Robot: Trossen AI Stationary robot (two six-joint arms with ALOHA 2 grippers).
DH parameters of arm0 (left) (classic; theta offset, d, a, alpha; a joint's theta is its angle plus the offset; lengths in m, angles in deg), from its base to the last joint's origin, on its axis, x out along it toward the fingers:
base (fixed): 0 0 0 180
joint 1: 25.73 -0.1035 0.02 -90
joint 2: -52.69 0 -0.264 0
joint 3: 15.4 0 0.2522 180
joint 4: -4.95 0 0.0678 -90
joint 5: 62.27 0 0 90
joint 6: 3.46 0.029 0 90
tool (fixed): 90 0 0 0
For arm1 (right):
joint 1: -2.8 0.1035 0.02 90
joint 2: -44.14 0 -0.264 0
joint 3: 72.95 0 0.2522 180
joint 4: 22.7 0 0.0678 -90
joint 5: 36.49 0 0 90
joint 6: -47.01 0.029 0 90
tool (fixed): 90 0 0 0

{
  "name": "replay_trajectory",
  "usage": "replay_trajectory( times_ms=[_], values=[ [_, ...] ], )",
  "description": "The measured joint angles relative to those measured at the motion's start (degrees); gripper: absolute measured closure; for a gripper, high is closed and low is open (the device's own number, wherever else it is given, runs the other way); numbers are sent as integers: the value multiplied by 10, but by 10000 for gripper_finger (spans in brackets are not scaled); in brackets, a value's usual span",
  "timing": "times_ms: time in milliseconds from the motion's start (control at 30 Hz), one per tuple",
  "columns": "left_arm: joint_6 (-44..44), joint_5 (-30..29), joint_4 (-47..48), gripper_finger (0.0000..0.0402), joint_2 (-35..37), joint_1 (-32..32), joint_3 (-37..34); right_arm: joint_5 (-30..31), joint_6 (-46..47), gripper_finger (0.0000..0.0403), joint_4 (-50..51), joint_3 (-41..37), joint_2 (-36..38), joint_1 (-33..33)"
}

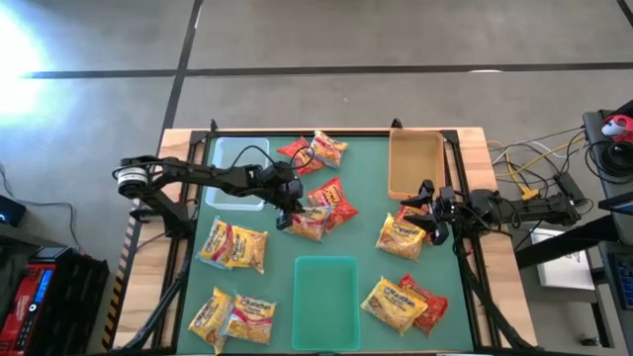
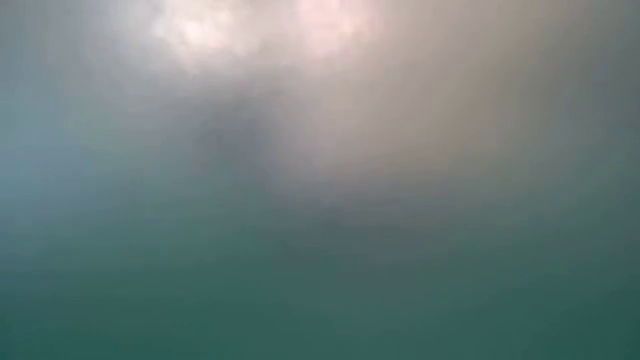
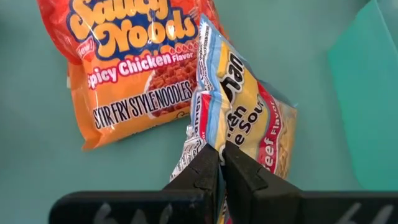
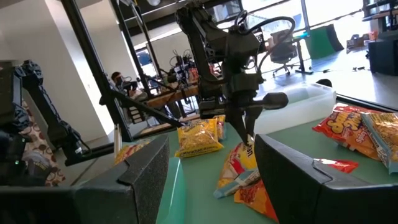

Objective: Sort Maruchan noodles
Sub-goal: Put the blue noodle pack into the transparent bin

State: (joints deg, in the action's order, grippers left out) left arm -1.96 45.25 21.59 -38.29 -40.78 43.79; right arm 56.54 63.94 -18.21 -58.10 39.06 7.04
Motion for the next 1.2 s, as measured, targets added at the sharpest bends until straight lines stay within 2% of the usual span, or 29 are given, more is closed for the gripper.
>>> replay_trajectory(
  times_ms=[633,800,1000,1200],
  values=[
    [-12,0,-31,401,0,1,0,0,0,179,0,0,0,0],
    [-34,0,-39,401,0,1,0,0,-78,179,0,0,0,0],
    [-52,0,-43,401,0,2,0,0,-115,179,-21,0,0,0],
    [-51,12,-43,401,0,3,6,0,-78,179,-69,0,0,0]
  ],
)
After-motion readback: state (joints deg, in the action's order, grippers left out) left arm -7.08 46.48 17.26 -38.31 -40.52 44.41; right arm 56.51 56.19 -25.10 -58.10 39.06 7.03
